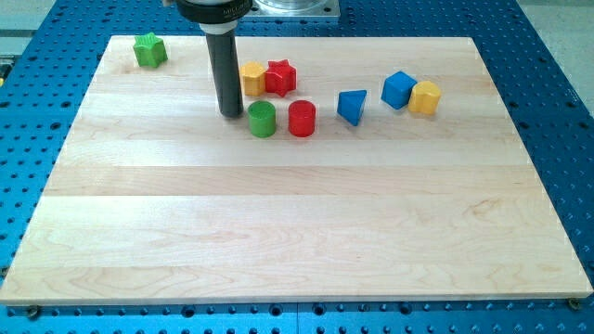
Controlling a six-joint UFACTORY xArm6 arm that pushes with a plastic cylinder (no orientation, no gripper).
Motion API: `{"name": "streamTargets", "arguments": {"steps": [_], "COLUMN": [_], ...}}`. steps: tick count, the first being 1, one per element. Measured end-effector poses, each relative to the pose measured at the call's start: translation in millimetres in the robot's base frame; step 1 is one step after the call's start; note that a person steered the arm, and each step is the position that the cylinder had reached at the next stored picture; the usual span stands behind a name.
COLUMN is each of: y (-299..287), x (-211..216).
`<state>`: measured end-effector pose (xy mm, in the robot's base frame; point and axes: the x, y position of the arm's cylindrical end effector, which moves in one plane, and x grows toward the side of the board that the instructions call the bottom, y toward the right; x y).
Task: Move the red star to the top of the green circle
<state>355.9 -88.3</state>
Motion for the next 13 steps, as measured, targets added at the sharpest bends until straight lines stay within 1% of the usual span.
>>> {"name": "streamTargets", "arguments": {"steps": [8,9,10,11,12,13], "y": [1,-18,-17,-10,-23,-52], "x": [3,7,11,1,-26,-28]}}
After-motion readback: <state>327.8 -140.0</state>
